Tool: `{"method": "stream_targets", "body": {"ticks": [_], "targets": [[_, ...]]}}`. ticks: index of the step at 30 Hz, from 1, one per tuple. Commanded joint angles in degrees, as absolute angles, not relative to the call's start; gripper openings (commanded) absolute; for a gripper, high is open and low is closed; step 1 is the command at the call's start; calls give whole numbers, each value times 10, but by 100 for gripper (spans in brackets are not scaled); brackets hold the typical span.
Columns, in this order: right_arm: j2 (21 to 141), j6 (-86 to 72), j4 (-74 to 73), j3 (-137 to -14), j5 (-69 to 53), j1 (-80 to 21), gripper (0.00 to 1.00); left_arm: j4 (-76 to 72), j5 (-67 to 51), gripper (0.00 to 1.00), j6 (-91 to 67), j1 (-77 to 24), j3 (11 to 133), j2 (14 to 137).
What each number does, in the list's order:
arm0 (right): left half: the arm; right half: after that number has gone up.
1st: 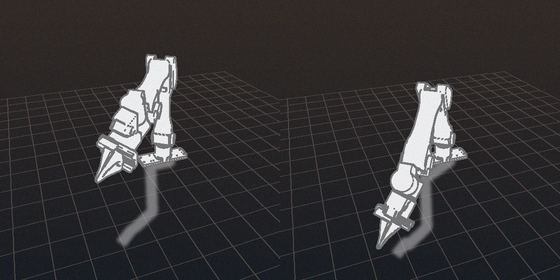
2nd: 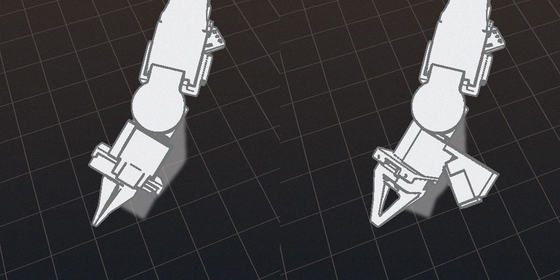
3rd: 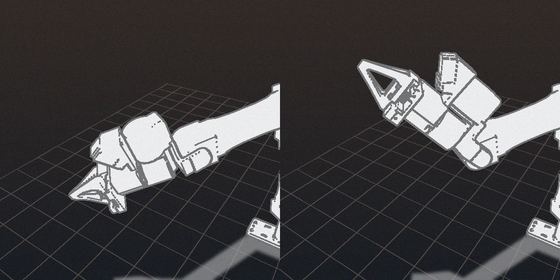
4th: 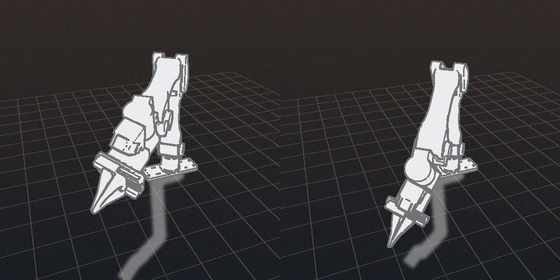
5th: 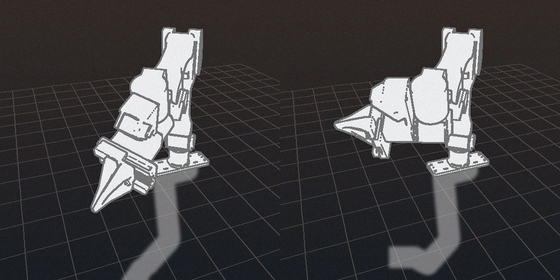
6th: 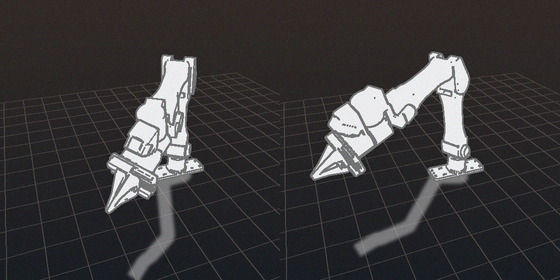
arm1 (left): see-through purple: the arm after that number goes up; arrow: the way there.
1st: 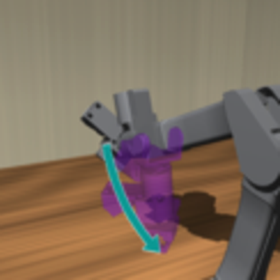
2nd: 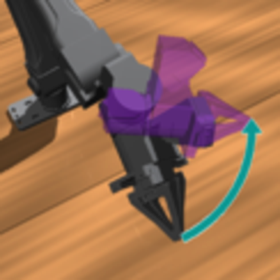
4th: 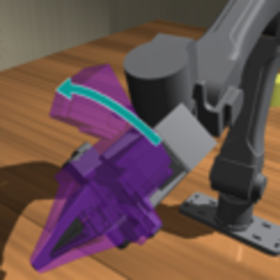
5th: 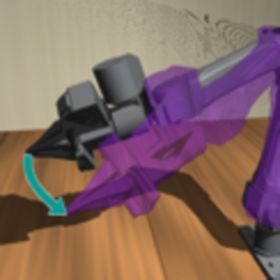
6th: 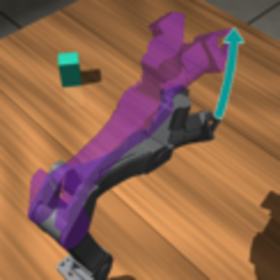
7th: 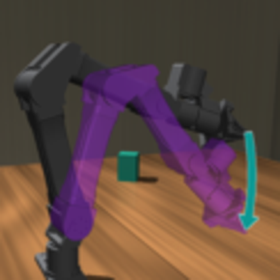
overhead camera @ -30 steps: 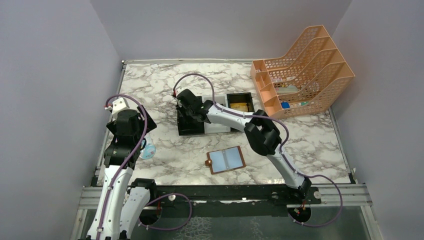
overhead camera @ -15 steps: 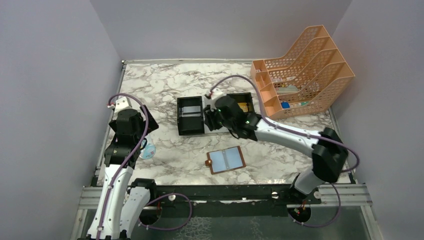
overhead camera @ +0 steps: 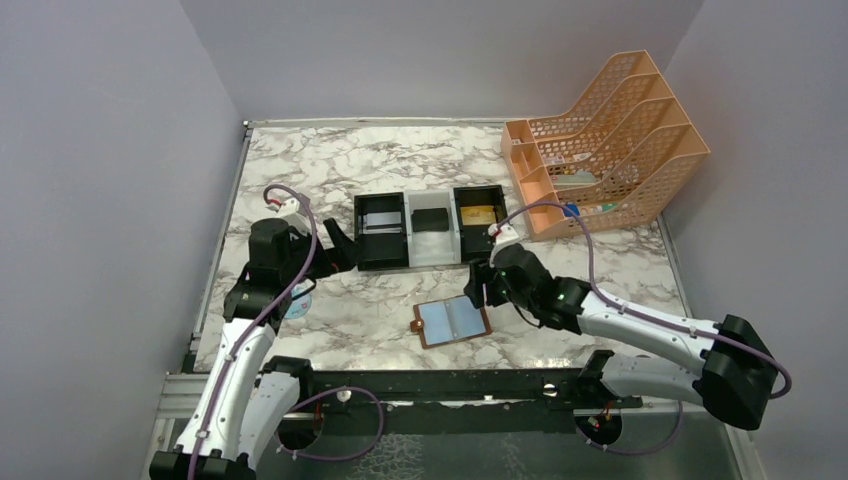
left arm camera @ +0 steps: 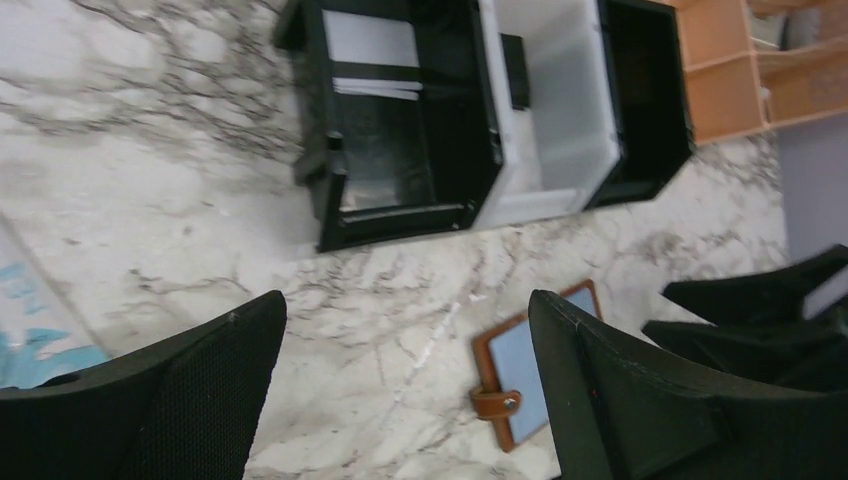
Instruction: Take the credit cards out of the card holder
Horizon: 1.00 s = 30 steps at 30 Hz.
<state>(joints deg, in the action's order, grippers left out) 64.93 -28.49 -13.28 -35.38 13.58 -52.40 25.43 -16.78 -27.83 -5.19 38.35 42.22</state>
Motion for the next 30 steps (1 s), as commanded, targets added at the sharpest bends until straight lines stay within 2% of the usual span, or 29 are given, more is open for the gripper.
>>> {"method": "stream_targets", "body": {"ticks": [1,5,11,14,18,22,26,30], "targets": [[615,-313,-105,-325,53,-480,58,195,-262,93,-348,-110,363,383],[599,-320,-58,-291,-75,-405,58,185,-220,92,-389,-193,344,362],[592,-338,-25,-269,-139,-392,58,141,-130,88,-441,-332,302,393],[600,-345,-19,-257,-163,-392,58,121,-56,86,-471,-431,287,414],[612,-341,-23,-254,-187,-392,53,104,41,84,-515,-519,267,430],[622,-344,-25,-247,-189,-392,47,45,52,82,-537,-559,248,466],[635,-349,-61,-245,-142,-392,44,32,82,78,-552,-601,256,523],[643,-341,-69,-236,-134,-392,43,21,107,75,-565,-633,267,583]]}}
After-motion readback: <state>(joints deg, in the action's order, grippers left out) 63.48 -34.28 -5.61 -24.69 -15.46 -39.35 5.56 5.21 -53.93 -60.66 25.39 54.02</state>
